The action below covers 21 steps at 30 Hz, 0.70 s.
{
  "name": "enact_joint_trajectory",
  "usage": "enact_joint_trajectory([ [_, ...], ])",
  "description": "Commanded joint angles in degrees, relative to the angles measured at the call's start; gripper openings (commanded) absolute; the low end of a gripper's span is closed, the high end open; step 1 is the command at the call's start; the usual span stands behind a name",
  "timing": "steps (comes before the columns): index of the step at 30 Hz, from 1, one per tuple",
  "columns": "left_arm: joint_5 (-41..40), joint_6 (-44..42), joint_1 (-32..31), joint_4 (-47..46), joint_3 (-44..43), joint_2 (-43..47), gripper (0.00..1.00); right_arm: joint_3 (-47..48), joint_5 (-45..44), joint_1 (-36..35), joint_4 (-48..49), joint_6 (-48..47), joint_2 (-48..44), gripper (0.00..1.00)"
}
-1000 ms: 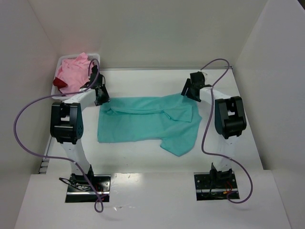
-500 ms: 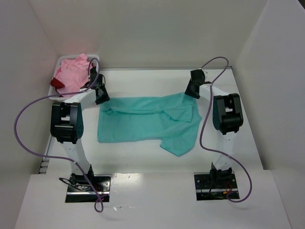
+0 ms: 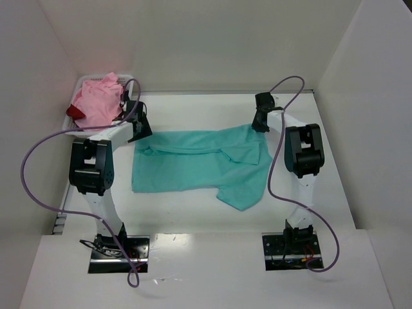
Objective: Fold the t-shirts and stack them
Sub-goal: Fold the flattened tshirt in 1/3 of the way
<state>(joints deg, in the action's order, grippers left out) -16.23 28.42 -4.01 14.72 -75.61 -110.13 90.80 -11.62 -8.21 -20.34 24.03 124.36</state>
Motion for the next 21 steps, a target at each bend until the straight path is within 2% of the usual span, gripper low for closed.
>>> enact_joint_trajectory([
  [1, -1.2, -1.2, -0.5, -2.5, -1.3, 3.2, 0.68, 3.5, -3.3, 0.3, -3.6, 0.2, 1.6, 0.16],
  [2, -1.2, -1.2, -0.5, -2.5, -2.0, 3.2, 0.68, 3.5, -5.3, 0.3, -4.4, 0.2, 1.6, 0.09],
  [4, -1.2, -1.2, -0.5, -2.0, -2.6, 3.2, 0.68, 4.6, -6.9, 0.9, -5.9, 0.2, 2.1, 0.06],
  [9, 0.1, -1.8, -1.5, -2.5, -3.1, 5.0, 0.69, 5.3, -9.8, 3.1, -7.6, -0.8, 2.7, 0.06],
  [17, 2.5, -5.2, -3.3, -4.1, -3.7, 5.0, 0.77, 5.8, -10.4, 8.8, -7.6, -2.5, 2.1, 0.07],
  [21, 6.6, -6.9, -3.8, -6.3, -3.7, 5.0, 0.79, 4.5, -4.6, 10.1, -4.7, -4.4, -0.5, 0.11],
])
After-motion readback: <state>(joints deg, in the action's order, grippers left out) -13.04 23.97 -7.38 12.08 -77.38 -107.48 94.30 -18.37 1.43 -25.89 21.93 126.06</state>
